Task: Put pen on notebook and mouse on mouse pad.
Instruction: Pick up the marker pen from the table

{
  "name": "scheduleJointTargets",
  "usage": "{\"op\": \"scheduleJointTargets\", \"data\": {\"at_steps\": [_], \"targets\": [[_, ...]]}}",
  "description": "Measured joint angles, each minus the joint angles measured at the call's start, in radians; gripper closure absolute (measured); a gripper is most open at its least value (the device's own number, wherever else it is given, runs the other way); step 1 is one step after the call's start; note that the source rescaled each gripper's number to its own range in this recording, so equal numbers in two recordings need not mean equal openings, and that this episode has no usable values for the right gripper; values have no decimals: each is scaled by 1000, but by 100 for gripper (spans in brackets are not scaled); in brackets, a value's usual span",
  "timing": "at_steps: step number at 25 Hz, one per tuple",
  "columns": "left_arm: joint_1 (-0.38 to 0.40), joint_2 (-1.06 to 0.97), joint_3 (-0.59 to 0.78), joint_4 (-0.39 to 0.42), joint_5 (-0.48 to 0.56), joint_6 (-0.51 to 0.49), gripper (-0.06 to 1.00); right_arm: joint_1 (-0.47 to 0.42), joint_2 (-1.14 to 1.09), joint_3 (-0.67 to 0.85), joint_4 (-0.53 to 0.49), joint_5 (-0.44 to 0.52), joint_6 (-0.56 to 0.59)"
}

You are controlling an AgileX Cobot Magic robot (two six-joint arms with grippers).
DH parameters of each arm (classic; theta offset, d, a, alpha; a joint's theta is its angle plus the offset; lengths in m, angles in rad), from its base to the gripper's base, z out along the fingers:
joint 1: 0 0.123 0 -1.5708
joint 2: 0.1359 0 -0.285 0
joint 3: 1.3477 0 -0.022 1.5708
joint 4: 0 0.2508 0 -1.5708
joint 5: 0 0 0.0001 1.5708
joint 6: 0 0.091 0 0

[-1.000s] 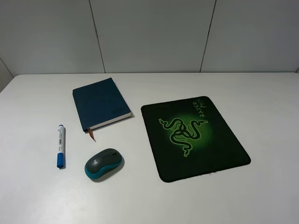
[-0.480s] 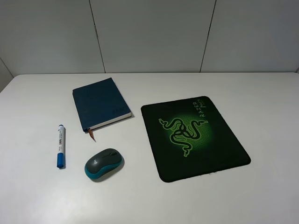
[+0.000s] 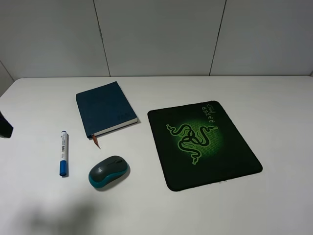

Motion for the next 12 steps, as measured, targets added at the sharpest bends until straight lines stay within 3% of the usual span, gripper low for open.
{"op": "scheduleJointTargets", "data": {"at_steps": [12], "targets": [[0,316,0,-71,-177,41,-6,0,0,0,0,0,0]]}}
